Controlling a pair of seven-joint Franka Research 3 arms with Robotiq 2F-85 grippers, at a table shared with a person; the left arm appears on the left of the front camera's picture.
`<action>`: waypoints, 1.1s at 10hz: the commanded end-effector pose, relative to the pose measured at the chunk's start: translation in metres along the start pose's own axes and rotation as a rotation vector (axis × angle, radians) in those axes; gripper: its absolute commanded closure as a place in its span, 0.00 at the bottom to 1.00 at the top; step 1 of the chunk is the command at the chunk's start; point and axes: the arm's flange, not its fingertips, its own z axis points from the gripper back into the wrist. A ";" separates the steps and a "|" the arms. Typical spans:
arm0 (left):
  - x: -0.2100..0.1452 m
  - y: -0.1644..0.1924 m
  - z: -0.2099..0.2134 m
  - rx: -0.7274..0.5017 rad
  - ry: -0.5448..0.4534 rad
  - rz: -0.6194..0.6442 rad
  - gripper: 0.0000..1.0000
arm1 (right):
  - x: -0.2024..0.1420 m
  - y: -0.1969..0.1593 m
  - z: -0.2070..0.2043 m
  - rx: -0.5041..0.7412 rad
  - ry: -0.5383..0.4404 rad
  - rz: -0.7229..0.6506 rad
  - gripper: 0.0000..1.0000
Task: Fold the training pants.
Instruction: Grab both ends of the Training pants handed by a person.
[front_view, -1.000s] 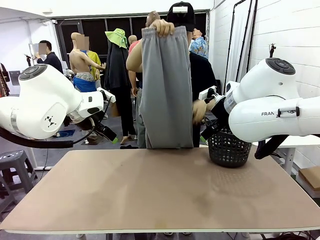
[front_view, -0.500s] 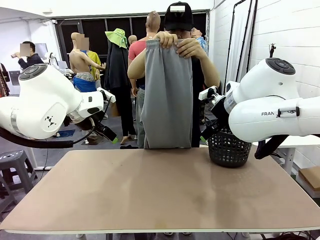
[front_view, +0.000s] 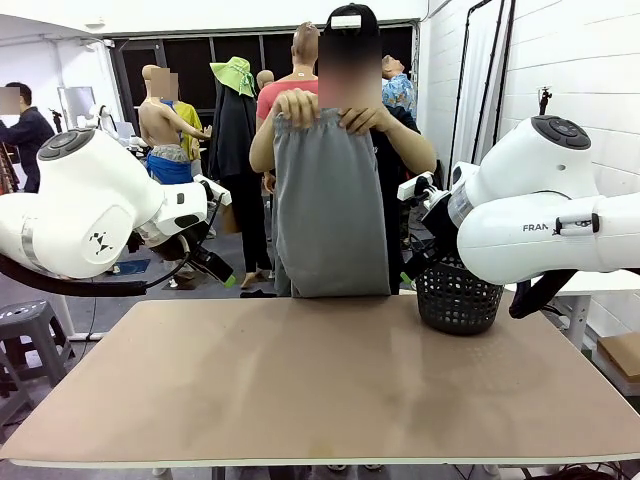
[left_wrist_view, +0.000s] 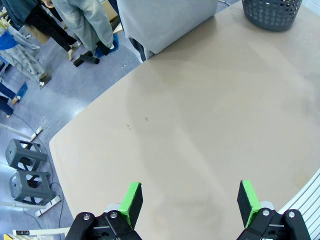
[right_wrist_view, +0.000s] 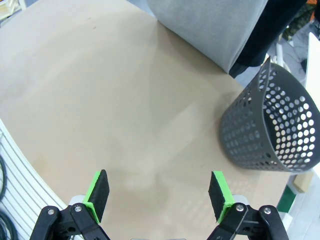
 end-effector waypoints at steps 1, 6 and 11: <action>0.000 0.000 0.001 0.001 -0.002 0.000 0.00 | 0.000 0.000 0.000 0.008 -0.002 -0.005 0.00; 0.000 0.000 0.001 0.001 -0.002 0.000 0.00 | 0.000 0.000 0.000 0.008 -0.002 -0.005 0.00; 0.000 0.000 0.001 0.001 -0.002 0.000 0.00 | 0.000 0.000 0.000 0.008 -0.002 -0.005 0.00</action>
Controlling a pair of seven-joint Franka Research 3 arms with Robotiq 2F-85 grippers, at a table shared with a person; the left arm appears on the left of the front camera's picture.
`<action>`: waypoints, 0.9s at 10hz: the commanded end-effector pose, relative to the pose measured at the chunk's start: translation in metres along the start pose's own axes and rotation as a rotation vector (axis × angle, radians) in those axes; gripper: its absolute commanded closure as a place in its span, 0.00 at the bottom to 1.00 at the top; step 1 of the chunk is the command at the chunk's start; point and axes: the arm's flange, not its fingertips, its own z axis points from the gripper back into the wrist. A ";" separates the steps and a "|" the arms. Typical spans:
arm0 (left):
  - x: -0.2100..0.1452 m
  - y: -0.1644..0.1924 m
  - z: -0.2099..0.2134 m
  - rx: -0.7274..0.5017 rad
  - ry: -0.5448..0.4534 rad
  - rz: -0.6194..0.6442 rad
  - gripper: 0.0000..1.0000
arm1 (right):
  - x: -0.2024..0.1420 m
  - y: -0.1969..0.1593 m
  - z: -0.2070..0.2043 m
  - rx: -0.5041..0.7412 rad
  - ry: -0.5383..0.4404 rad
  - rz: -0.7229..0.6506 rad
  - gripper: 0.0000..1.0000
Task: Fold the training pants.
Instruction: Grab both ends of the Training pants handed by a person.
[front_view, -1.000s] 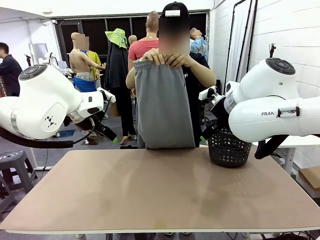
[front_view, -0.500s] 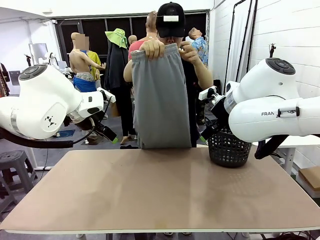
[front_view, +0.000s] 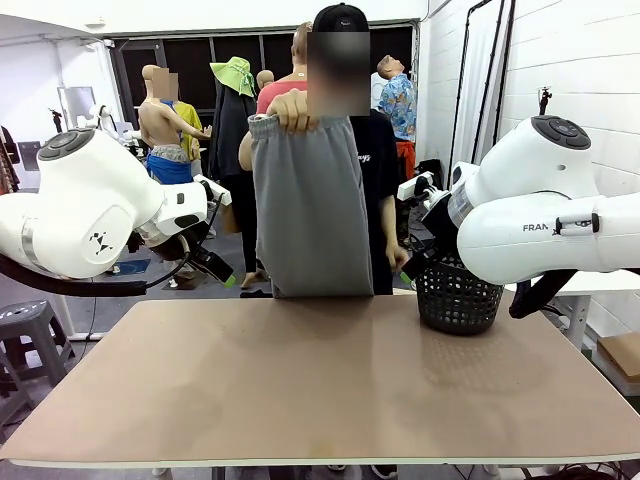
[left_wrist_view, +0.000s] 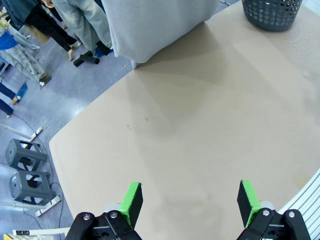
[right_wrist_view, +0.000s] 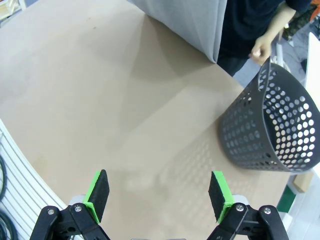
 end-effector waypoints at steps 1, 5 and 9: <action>0.000 0.000 0.001 0.001 -0.002 0.000 0.00 | 0.000 0.000 0.000 0.008 -0.002 -0.005 0.00; 0.000 0.000 0.001 0.001 -0.002 0.000 0.00 | 0.000 0.000 0.000 0.008 -0.002 -0.005 0.00; 0.000 0.000 0.001 0.001 -0.002 0.000 0.00 | 0.000 0.000 0.000 0.008 -0.002 -0.005 0.00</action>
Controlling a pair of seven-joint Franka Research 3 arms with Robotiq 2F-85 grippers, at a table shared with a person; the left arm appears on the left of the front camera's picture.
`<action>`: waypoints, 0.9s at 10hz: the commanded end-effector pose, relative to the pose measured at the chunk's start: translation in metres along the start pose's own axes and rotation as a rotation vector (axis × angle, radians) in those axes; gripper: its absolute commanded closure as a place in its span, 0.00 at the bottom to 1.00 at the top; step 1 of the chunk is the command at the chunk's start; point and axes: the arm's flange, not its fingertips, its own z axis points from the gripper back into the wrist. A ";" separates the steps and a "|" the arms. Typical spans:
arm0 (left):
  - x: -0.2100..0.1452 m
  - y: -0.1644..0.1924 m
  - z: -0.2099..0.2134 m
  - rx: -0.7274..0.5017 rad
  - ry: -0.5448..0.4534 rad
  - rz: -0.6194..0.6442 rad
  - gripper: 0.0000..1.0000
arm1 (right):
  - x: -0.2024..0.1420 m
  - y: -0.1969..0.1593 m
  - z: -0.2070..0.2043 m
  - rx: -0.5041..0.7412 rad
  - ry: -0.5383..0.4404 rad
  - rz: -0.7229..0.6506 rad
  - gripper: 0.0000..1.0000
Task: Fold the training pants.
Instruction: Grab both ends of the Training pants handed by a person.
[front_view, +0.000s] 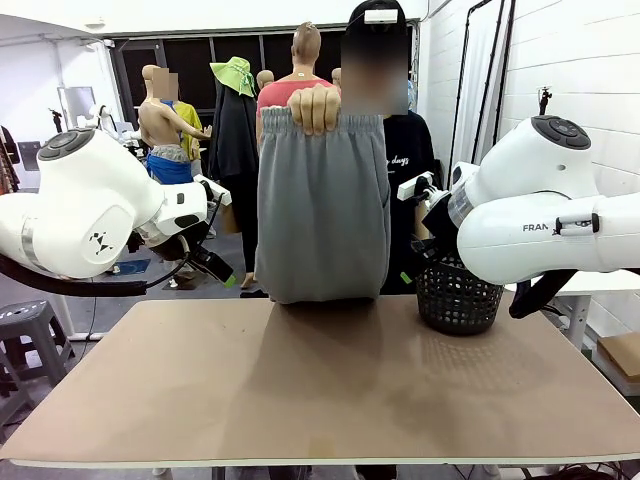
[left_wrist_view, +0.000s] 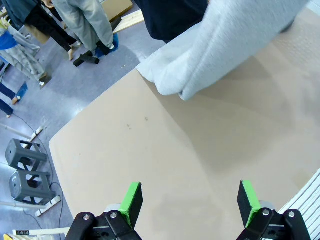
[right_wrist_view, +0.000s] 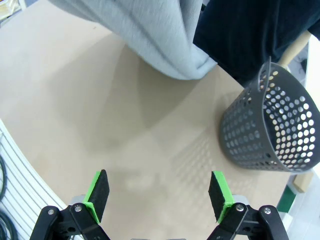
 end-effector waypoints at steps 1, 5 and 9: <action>0.000 0.000 0.001 0.001 -0.002 0.000 0.00 | 0.000 0.000 0.000 0.008 -0.002 -0.005 0.00; 0.000 0.000 0.001 0.001 -0.002 0.000 0.00 | 0.000 0.000 0.000 0.008 -0.002 -0.005 0.00; -0.004 0.004 0.003 0.030 0.052 -0.096 0.00 | -0.004 -0.010 0.003 0.003 -0.027 0.173 0.00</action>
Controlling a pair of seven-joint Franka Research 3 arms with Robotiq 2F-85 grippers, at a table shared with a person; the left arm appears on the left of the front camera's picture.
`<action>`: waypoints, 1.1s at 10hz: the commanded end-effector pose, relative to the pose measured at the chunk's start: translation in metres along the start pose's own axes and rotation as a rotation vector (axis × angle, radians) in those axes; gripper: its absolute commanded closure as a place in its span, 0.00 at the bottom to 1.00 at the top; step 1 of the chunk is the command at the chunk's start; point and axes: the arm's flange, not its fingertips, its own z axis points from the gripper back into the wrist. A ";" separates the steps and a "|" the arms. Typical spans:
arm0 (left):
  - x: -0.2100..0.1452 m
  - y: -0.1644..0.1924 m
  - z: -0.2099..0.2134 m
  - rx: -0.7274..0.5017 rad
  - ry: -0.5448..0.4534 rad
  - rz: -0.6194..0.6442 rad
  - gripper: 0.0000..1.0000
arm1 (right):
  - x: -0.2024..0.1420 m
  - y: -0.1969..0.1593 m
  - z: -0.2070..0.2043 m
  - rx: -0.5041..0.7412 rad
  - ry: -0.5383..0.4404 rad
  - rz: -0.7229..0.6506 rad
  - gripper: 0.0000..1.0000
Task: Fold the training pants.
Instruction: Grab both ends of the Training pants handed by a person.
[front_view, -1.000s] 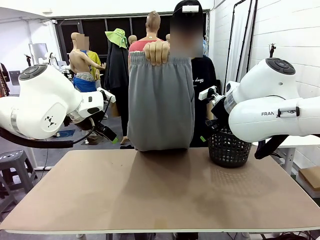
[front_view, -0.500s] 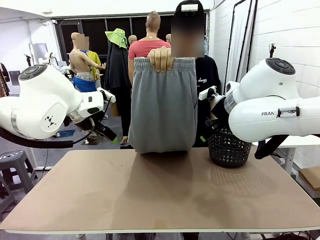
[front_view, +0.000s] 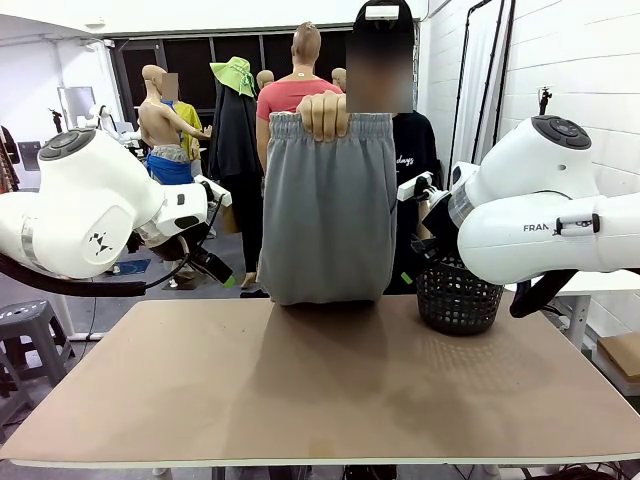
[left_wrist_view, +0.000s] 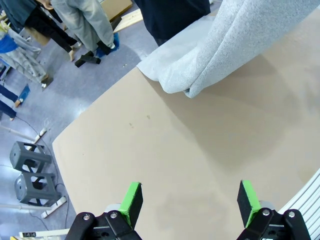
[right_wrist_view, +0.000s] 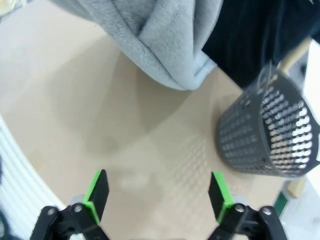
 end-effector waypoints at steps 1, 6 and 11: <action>-0.005 0.007 0.008 0.023 0.089 -0.140 0.00 | -0.006 -0.014 0.004 -0.003 -0.014 0.187 0.00; -0.007 0.029 0.015 0.016 0.221 -0.485 0.00 | -0.003 -0.039 -0.002 -0.018 -0.042 0.497 0.00; -0.010 0.032 0.013 -0.035 0.213 -0.574 0.00 | -0.006 -0.034 -0.003 0.061 -0.019 0.521 0.00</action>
